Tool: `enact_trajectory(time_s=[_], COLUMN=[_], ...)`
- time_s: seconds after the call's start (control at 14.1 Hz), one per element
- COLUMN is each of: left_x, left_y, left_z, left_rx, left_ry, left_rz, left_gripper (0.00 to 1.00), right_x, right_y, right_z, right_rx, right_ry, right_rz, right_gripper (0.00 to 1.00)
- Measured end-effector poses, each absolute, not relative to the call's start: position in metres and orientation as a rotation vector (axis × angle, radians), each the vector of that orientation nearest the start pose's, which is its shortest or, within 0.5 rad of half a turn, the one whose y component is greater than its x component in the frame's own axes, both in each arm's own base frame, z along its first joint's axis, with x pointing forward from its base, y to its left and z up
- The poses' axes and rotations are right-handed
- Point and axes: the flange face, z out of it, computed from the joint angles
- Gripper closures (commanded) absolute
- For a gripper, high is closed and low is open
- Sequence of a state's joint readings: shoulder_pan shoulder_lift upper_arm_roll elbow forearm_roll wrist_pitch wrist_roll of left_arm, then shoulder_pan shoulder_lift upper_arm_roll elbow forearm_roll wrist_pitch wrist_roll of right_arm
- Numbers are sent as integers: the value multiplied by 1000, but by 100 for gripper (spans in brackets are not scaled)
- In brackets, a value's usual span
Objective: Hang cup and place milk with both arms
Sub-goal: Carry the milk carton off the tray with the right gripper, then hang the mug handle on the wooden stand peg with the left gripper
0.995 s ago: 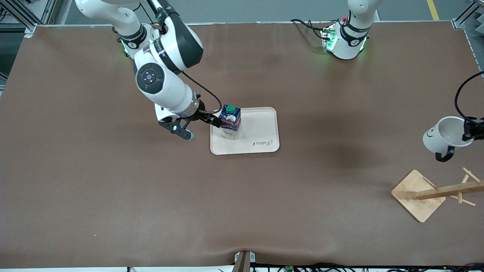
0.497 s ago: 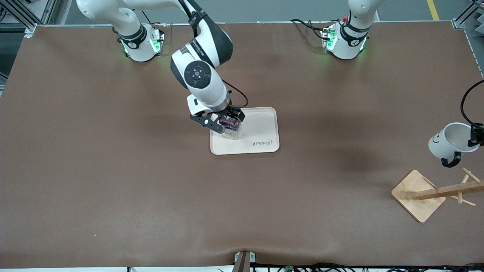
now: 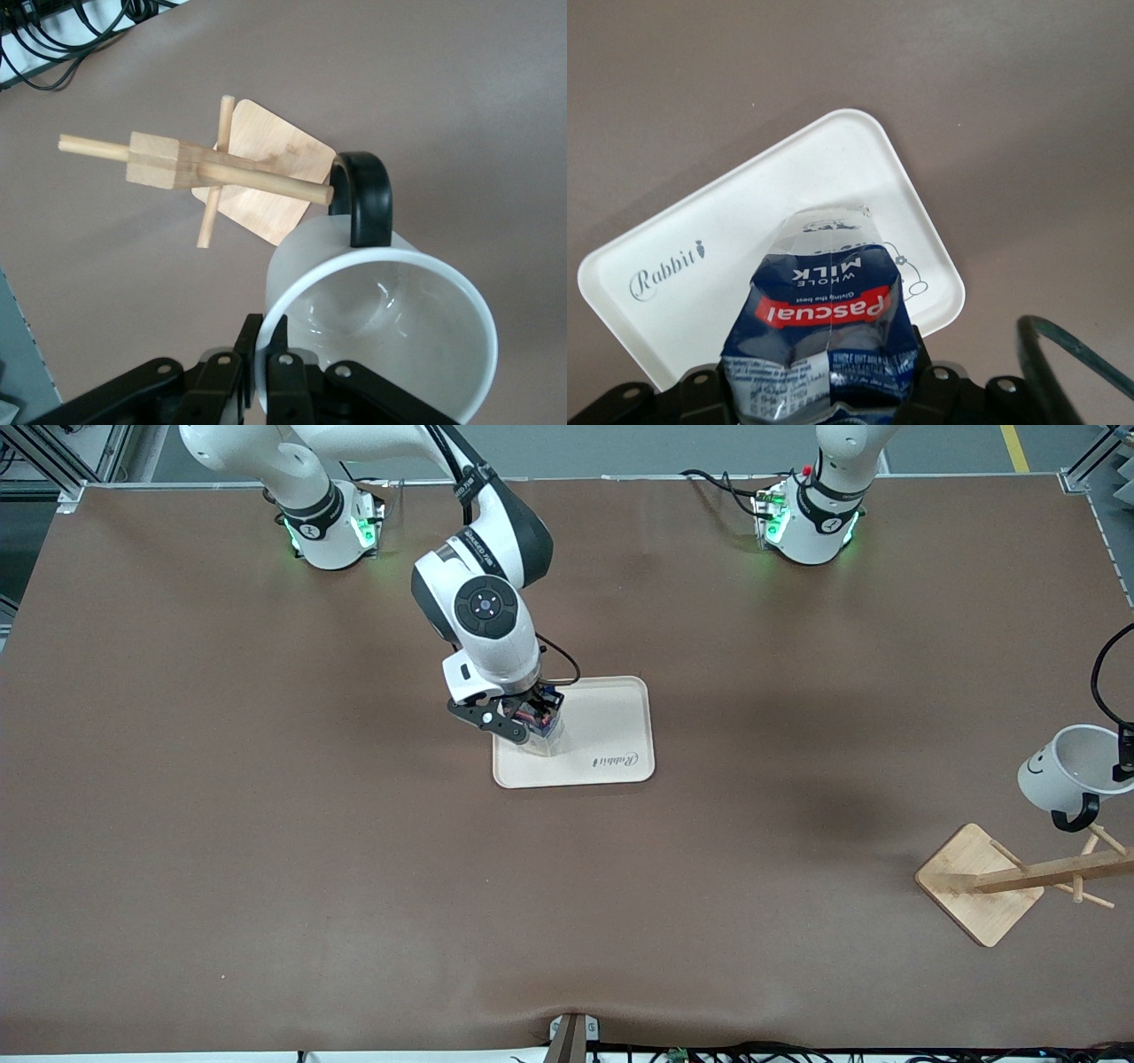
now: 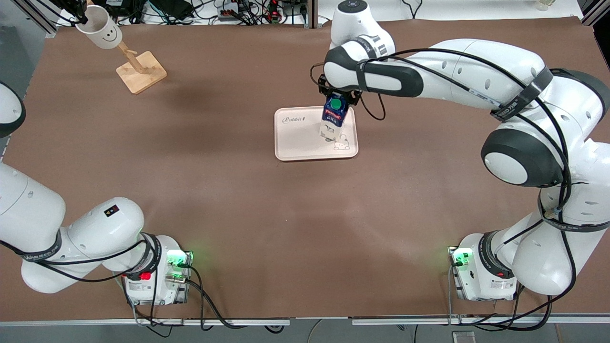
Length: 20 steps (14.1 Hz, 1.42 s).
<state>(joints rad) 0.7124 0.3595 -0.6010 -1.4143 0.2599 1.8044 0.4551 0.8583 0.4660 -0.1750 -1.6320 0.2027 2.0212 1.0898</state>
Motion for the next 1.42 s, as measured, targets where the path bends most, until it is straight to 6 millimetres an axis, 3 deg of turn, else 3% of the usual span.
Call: enact_trajectory(time_s=[0.14,0.36,0.57,0.78,0.85,0.92,0.99,1.07,1.28,1.42], left_x=[647,650,654,657,657,656,656,657,658,657], left_y=[162,165,167,171,175,180,184,186,183,180], left_z=[530,525,521,518,517,514,512,511,513,520], left_rx=[-3015,-3018,-3019,-3024,-3025,-3028,-3029,-3031,-3073,-3098], left_ry=[526,524,523,517,509,498,489,484,470,415], left_rz=[-112,-129,-153,-162,-160,-155,-151,-150,-181,-201], left_gripper=[100,100,100,99,92,72,27,0,0,0], right_x=[526,568,598,623,628,632,634,634,621,607], right_y=[418,347,258,150,117,82,48,15,-58,-84], right_z=[379,425,432,415,411,408,405,400,370,348], right_rx=[-3020,-2997,-3024,-3132,-3135,-3129,-3119,-3118,-3135,-3127], right_ry=[842,868,783,590,533,483,439,390,239,170], right_rz=[298,437,533,539,550,562,568,563,490,467], right_gripper=[100,100,100,100,100,100,100,100,100,100])
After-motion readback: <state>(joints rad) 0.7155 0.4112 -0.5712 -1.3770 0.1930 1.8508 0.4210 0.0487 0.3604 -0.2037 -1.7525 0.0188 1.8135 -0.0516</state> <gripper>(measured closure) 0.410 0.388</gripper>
